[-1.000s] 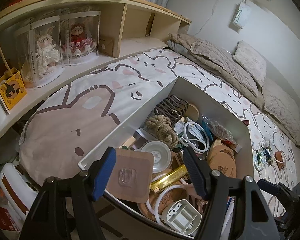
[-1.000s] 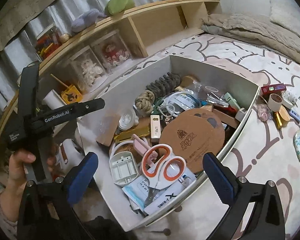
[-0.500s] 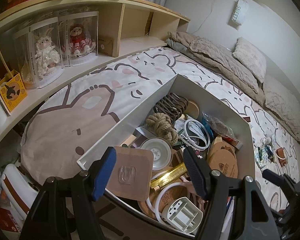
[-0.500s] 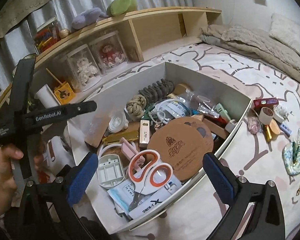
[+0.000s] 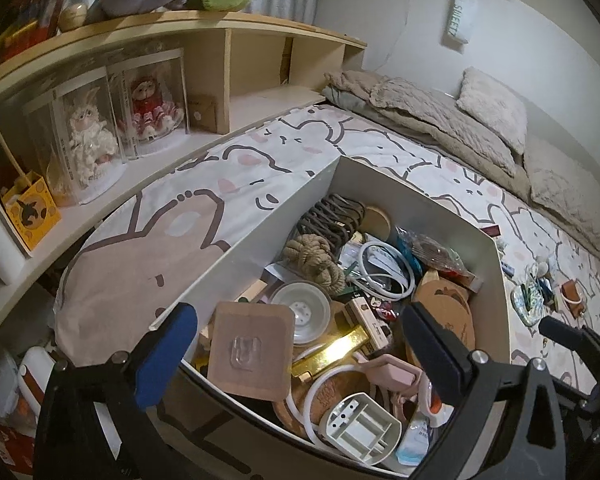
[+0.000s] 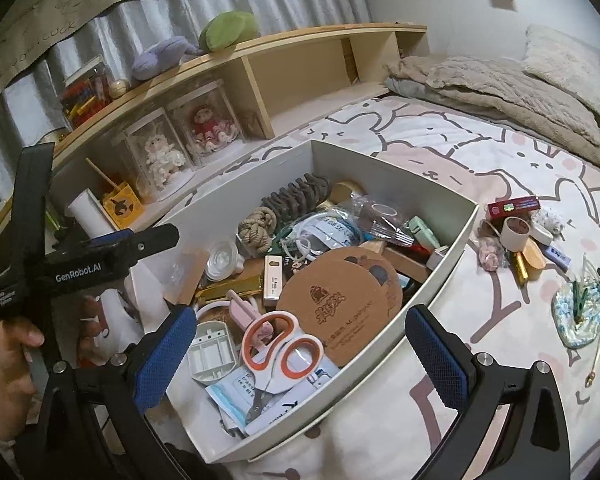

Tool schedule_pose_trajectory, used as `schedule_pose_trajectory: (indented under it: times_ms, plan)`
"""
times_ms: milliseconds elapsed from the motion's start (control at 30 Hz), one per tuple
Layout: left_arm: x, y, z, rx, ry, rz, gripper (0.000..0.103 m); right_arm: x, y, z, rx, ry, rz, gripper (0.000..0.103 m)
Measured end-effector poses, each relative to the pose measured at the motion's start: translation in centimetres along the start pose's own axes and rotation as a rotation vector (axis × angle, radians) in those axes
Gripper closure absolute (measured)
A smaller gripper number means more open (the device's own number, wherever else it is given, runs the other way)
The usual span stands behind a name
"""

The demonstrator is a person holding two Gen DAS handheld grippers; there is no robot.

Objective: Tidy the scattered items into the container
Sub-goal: 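Raise both open tools away from the box toward the duvet items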

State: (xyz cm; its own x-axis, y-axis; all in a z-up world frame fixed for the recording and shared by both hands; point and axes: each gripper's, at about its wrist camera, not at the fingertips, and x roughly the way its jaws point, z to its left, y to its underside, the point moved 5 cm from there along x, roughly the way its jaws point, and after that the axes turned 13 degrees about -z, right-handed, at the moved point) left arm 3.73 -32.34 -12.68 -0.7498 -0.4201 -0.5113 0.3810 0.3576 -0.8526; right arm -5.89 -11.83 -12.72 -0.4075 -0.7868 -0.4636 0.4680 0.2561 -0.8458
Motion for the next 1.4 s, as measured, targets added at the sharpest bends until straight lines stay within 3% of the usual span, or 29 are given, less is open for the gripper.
schedule_pose_trajectory:
  times_ms: [833, 1400]
  plan:
    - [-2.1, -0.1, -3.6, 0.081, 0.039, 0.000, 0.000, -2.5, -1.3, -2.0, -0.026, 0.083, -0.067, 0.000]
    - [-4.8, -2.0, -8.6, 0.115, 0.095, -0.045, 0.000, -8.3, -3.1, -4.7, -0.066, 0.174, -0.147, 0.000]
